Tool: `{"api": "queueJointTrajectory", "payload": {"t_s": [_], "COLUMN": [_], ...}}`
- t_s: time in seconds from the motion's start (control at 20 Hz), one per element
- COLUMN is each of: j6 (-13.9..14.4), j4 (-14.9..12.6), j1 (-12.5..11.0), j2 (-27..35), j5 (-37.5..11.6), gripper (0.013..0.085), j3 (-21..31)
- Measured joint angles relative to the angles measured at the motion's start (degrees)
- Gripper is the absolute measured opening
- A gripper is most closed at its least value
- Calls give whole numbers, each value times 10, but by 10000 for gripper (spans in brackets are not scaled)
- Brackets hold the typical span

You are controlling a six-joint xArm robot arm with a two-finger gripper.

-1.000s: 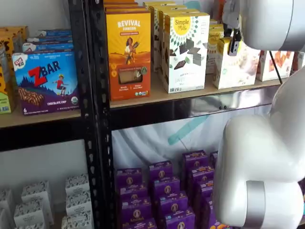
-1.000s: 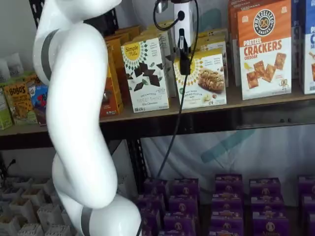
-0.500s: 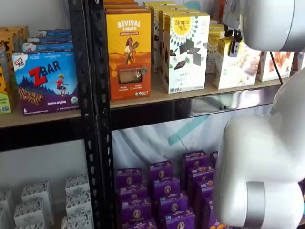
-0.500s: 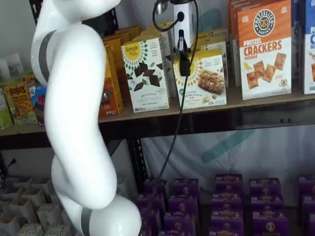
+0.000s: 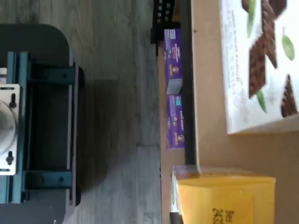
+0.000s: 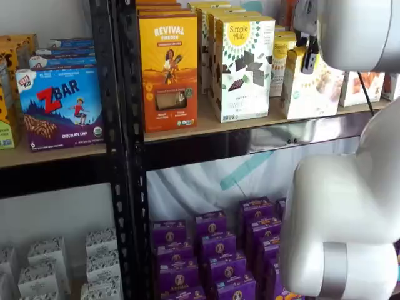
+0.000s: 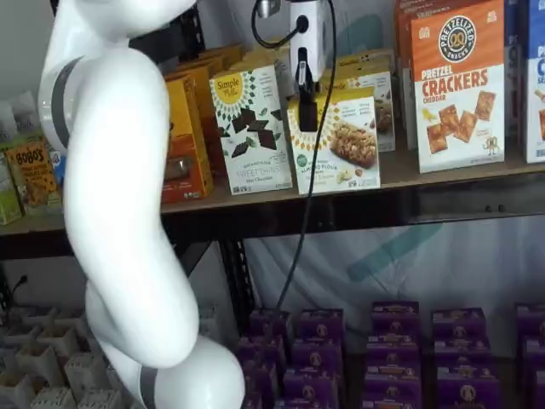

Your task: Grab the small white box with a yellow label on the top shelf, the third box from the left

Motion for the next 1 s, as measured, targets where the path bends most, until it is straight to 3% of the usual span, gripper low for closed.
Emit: {"api": "queueJointTrajectory", "payload": {"t_s": [0.55,1.0], "j6": [13,10], "j4": [-22,-21], "j1": [18,13], "j2": [-90,-120], "j5": [1,15], "gripper": [290,290], "j3": [76,99]}}
